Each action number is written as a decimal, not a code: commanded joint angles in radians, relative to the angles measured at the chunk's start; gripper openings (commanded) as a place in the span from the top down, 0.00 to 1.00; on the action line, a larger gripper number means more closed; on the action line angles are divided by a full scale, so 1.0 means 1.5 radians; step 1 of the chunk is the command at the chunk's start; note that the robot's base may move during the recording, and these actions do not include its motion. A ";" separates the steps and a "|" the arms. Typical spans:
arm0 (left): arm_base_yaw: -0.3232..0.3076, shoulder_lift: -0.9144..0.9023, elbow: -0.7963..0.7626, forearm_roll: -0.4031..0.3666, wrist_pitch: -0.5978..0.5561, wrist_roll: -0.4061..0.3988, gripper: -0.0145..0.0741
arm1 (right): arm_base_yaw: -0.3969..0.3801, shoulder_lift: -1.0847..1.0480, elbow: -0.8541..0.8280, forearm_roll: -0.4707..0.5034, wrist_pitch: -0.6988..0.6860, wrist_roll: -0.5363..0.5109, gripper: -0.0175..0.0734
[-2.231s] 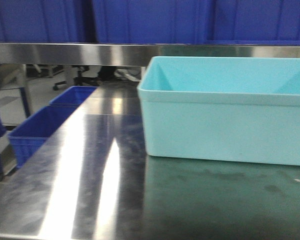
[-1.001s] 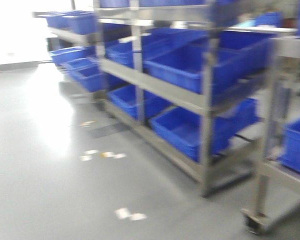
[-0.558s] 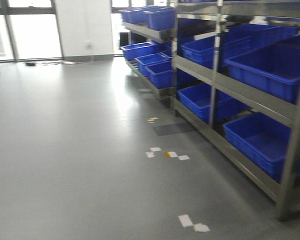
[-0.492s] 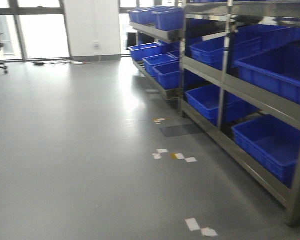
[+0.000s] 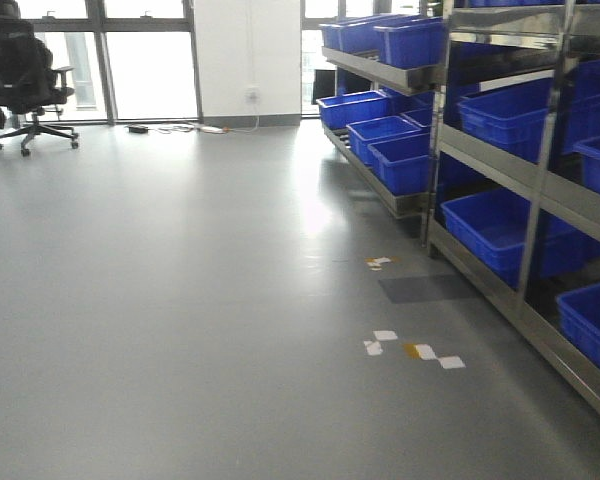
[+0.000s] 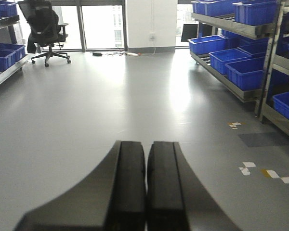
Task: Pick red cube and place on left shelf
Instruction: 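Drive the base away from the table holding the red cube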
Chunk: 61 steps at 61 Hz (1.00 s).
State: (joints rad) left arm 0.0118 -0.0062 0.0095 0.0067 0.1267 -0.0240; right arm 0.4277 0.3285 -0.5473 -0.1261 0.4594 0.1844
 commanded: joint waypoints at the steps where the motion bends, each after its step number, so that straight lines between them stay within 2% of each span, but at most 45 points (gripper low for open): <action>1: -0.004 -0.010 0.015 -0.004 -0.058 -0.001 0.72 | 0.000 0.004 -0.016 -0.010 -0.056 -0.005 0.72; 61: -0.004 -0.010 0.015 -0.004 -0.058 -0.001 0.72 | 0.000 0.004 -0.016 -0.010 -0.056 -0.005 0.72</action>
State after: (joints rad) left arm 0.0118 -0.0062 0.0095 0.0067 0.1267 -0.0240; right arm 0.4277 0.3285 -0.5473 -0.1261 0.4594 0.1844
